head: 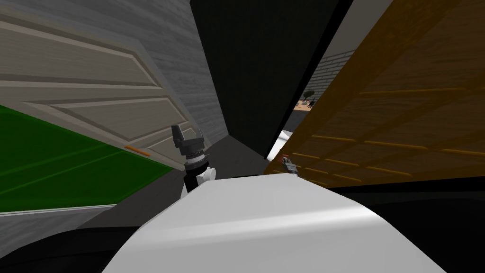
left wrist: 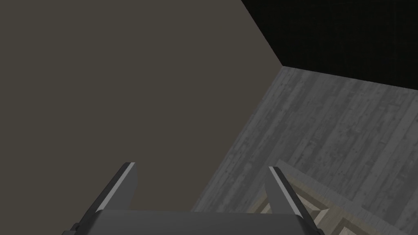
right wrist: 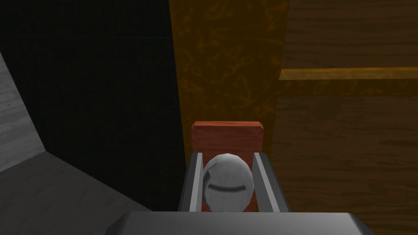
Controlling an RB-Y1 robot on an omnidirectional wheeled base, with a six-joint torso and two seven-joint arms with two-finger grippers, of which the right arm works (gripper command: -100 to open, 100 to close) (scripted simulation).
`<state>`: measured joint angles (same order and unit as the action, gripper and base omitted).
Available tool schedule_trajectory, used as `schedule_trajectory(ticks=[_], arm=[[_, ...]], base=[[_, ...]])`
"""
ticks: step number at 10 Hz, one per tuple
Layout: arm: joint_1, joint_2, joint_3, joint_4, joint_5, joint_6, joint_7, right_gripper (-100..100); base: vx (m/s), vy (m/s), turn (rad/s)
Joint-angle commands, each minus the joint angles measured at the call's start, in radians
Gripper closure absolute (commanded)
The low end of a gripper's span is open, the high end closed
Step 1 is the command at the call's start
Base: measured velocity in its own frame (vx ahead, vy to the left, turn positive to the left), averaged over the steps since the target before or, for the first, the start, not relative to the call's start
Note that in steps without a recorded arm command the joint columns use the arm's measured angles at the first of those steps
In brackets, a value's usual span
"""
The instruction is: Pull the door open
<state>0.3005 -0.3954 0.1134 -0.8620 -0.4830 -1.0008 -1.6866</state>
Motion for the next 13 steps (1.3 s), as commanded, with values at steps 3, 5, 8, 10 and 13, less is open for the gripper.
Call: schedule_trajectory(ticks=[3, 5, 8, 10, 13], arm=[[0.020, -0.008, 0.042, 0.012, 0.025, -0.013, -0.027, 100], [0.035, -0.015, 0.056, -0.014, 0.038, -0.028, -0.029, 100], [0.056, -0.029, 0.096, -0.019, 0.067, -0.054, -0.048, 100], [0.069, -0.024, 0.082, -0.011, 0.055, -0.067, -0.049, -100], [0.080, -0.024, 0.080, -0.009, 0.052, -0.071, -0.051, -100]], base=[[-0.184, -0.020, 0.035], [-0.101, -0.010, 0.031], [-0.216, -0.044, 0.049], [-0.155, 0.079, -0.108], [-0.130, 0.093, -0.067]])
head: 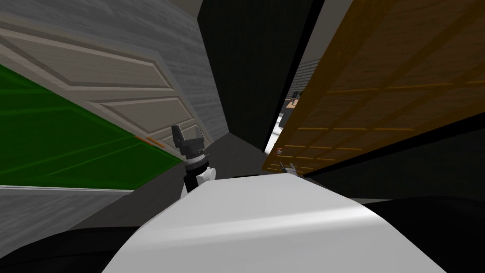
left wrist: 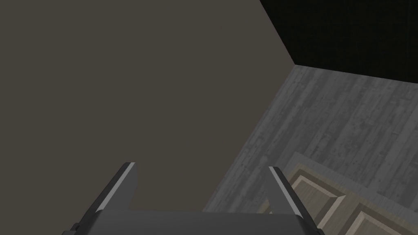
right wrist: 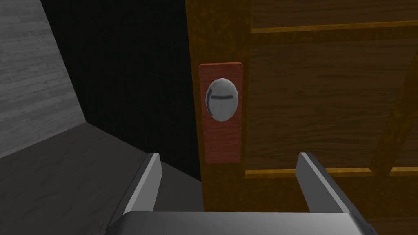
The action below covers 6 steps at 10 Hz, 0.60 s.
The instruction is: Pull the door open
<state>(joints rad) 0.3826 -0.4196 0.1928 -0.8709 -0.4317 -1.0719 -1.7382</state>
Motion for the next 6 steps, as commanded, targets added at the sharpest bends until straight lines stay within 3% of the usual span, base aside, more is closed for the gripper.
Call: schedule_trajectory(ticks=[1, 5, 6], arm=[[-0.017, 0.009, -0.006, 0.005, -0.003, 0.012, 0.011, -100], [-0.048, 0.026, -0.017, 0.014, -0.009, 0.034, 0.030, -100], [-0.042, 0.023, -0.015, 0.012, -0.007, 0.029, 0.027, -100]], base=[[0.137, -0.045, 0.055], [0.197, -0.062, 0.041], [0.086, -0.032, 0.016]])
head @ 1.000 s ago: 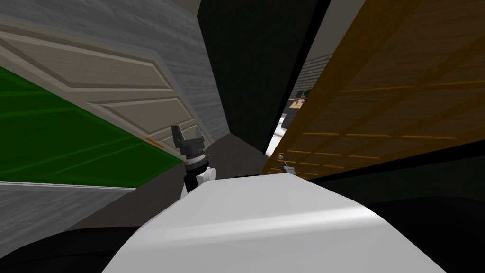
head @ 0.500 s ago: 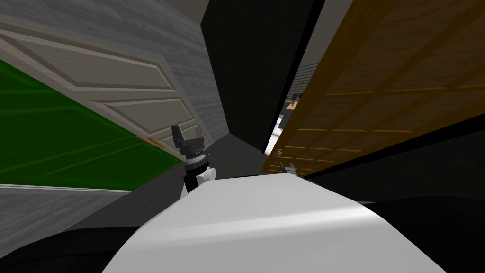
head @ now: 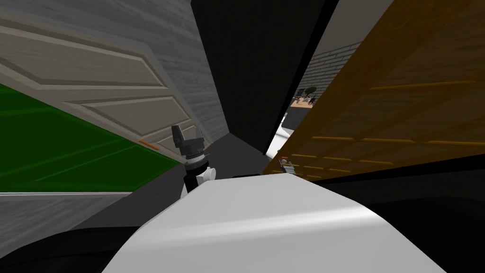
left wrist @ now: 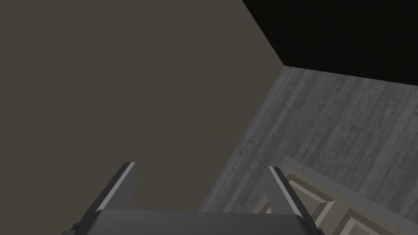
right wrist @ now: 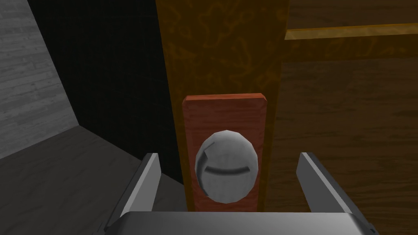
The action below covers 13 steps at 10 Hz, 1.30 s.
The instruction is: Pull the door open
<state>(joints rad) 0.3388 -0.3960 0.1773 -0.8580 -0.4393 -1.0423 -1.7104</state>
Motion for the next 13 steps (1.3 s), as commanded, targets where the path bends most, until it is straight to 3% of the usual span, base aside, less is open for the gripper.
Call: schedule_trajectory(ticks=[1, 6, 13], arm=[[0.002, 0.000, 0.000, 0.000, 0.000, -0.001, -0.001, 100], [0.002, 0.000, 0.000, 0.000, 0.000, -0.001, -0.001, 100], [0.042, -0.053, 0.076, 0.009, 0.056, -0.078, -0.064, 100]], base=[[0.000, 0.000, 0.000], [-0.017, 0.006, 0.000], [-0.190, -0.048, 0.101]])
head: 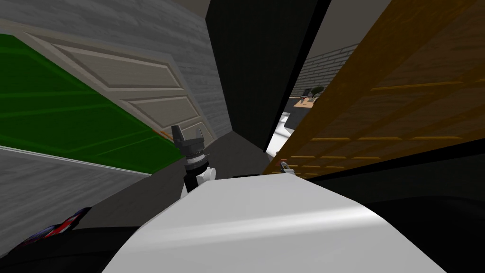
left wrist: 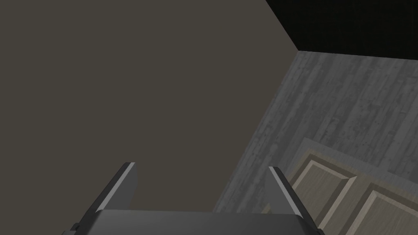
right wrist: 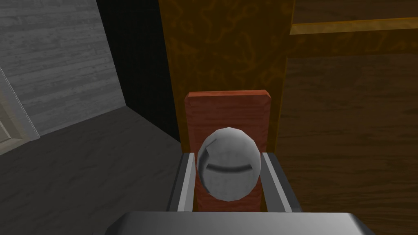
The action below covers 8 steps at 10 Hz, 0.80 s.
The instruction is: Pull the door open
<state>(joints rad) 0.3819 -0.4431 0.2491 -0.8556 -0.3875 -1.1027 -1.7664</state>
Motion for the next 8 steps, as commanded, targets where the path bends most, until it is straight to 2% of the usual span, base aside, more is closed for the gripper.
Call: schedule_trajectory(ticks=[1, 2, 3, 8], arm=[[0.003, -0.012, 0.012, 0.008, 0.010, -0.027, -0.015, 100], [0.008, -0.018, 0.020, 0.008, 0.016, -0.036, -0.022, 100], [0.008, -0.013, 0.017, 0.006, 0.013, -0.021, -0.016, 100], [-0.005, -0.031, 0.037, 0.043, 0.030, -0.060, -0.046, 100]], base=[[-0.175, -0.026, 0.072], [-0.180, -0.043, 0.083], [-0.084, -0.021, 0.027], [-0.195, -0.035, 0.129]])
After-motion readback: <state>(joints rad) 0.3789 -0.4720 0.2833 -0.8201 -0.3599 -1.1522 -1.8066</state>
